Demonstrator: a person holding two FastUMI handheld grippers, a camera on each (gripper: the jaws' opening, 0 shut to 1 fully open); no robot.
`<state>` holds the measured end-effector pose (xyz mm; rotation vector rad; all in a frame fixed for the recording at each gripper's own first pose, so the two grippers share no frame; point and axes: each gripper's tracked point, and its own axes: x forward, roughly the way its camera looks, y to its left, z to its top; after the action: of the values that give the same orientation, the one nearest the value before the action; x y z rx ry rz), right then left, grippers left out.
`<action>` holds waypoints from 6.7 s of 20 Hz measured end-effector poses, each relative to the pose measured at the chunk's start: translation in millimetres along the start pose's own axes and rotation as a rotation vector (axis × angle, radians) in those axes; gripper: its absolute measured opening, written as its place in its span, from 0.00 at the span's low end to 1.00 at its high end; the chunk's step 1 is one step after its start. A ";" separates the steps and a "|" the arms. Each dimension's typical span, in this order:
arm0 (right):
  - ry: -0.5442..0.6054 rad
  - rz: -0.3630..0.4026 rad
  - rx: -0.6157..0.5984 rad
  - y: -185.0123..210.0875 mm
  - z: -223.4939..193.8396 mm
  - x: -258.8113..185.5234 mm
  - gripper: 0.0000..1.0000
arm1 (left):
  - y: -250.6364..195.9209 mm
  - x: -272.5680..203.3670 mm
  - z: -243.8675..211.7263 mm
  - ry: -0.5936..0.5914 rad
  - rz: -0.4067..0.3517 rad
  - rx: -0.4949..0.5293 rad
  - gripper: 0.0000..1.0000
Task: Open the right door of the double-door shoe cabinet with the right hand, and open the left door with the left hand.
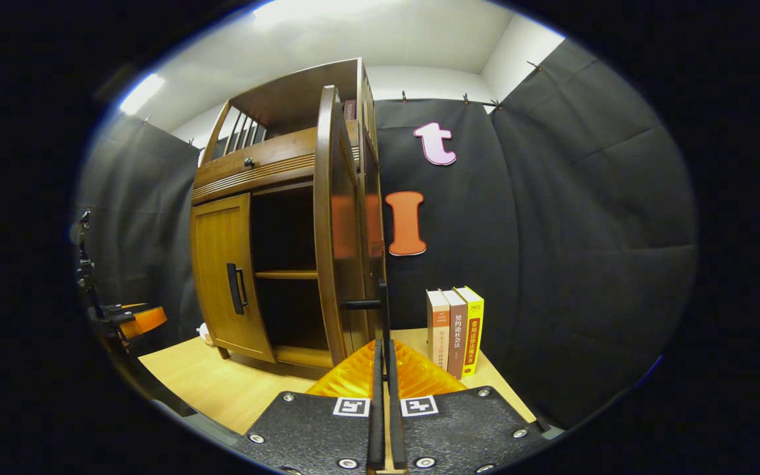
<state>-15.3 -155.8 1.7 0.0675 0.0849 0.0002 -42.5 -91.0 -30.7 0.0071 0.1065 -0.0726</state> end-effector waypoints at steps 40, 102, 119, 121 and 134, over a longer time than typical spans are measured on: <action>-0.056 -0.164 0.016 -12.3 8.7 -38.0 0.92 | -16.1 248.5 2.3 0.043 -0.100 0.026 0.94; -0.020 -0.120 -0.013 28.9 11.2 -36.9 0.99 | 266.9 26.4 42.8 0.027 -0.131 0.035 0.02; -0.043 -0.094 -0.026 31.8 19.7 -35.3 0.99 | 165.9 -46.3 79.2 -0.057 0.080 -0.066 0.10; -0.047 -0.098 -0.038 27.7 19.2 -32.7 0.92 | 144.7 -39.6 88.7 -0.094 0.105 -0.071 0.02; -0.060 -0.061 -0.016 39.2 15.9 -27.3 0.99 | 79.5 -21.5 61.6 -0.054 0.084 -0.005 0.79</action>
<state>-41.0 -117.8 22.4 0.0485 0.0270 -0.0621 -51.5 -10.9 33.2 0.0043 0.0527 0.0118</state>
